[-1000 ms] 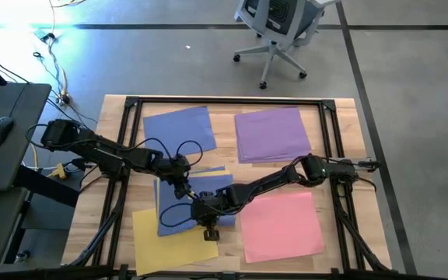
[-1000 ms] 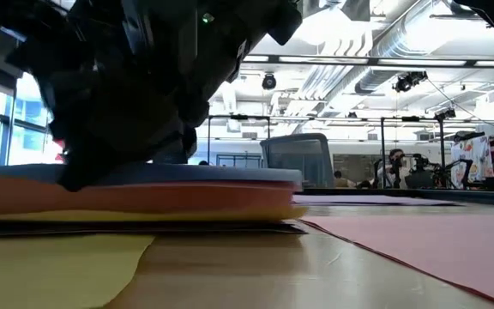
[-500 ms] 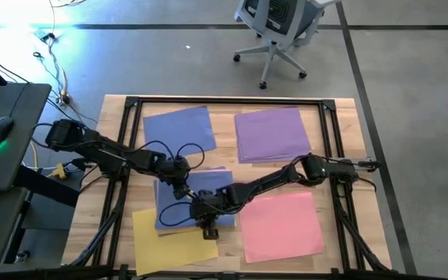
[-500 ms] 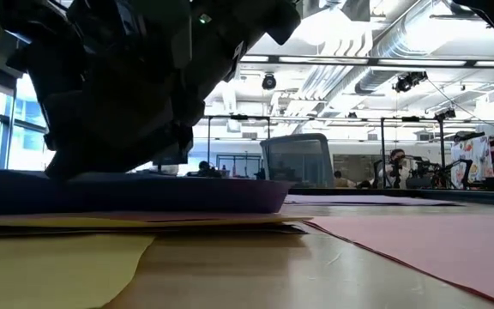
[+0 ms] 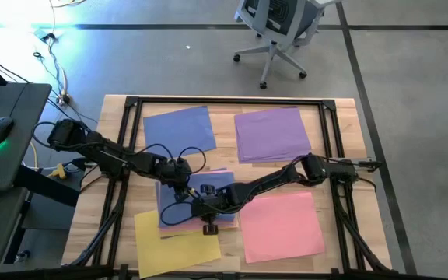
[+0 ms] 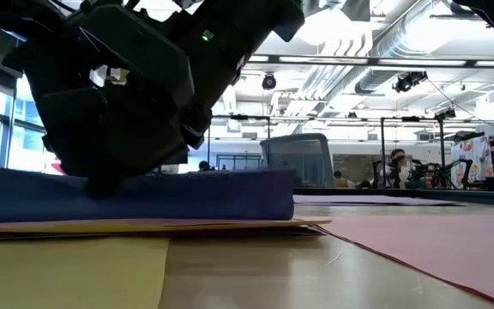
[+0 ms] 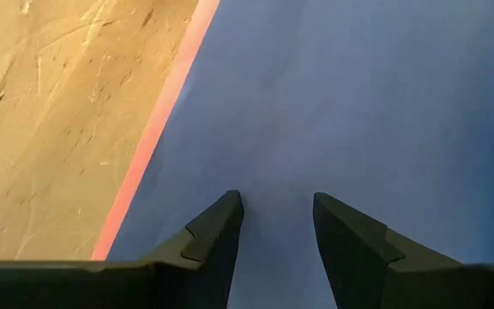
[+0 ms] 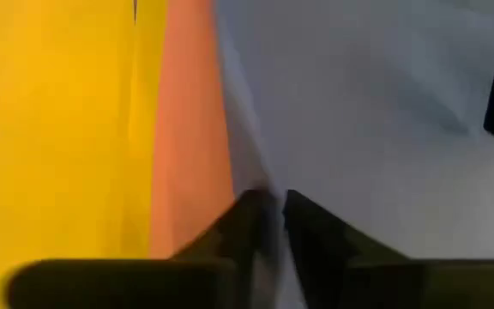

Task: Organize paper
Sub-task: Stack the blue paper on the top left blue paper

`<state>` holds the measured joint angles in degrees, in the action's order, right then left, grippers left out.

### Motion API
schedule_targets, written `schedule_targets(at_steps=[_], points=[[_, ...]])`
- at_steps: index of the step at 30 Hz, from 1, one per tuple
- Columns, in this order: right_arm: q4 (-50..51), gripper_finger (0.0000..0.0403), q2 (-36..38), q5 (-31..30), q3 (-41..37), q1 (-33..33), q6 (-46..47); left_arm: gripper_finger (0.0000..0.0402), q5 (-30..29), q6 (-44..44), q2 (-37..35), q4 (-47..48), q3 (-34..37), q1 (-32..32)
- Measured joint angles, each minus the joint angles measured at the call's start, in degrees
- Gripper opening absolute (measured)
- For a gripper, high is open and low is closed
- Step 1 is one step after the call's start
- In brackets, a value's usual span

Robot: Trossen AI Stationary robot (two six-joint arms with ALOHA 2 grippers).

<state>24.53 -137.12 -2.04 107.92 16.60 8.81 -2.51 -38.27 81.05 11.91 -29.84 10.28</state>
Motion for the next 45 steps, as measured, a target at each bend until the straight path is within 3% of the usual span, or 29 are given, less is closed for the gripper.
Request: schedule_targets(at_steps=[5, 14, 19, 22, 32, 40, 45], points=[[1.97, 0.0001, 1.52, 0.51, -0.01, 0.10, 2.36, 0.0126, 0.72, 0.62, -4.94, 10.58, -5.57, -0.46], [5.66, 0.0000, 11.14, -5.50, 0.00, -2.99, -2.66, 0.0083, -13.36, 11.23, -17.36, 43.28, -36.44, -2.44], [4.79, 0.0000, 15.43, -7.20, 0.00, -7.38, -10.17, 0.0068, -15.62, 14.08, -22.67, 46.41, -52.21, -2.38], [2.91, 0.0000, 16.38, -7.66, 0.02, -11.05, -15.90, 0.0065, -15.64, 14.41, -25.60, 45.80, -57.75, -2.33], [-6.99, 0.0000, 16.57, -14.24, 7.42, -20.79, -35.28, 0.0064, -16.00, 15.18, -32.10, 44.89, -59.94, -2.33], [-9.17, 0.0000, 13.92, -10.46, 11.28, -26.72, -40.67, 0.0064, -15.73, 22.48, -31.66, 45.42, -59.94, -2.33], [-9.79, 0.0000, 8.59, -2.33, 11.19, -26.58, -40.81, 0.0064, -15.71, 24.04, -31.05, 46.83, -59.92, -2.33]])
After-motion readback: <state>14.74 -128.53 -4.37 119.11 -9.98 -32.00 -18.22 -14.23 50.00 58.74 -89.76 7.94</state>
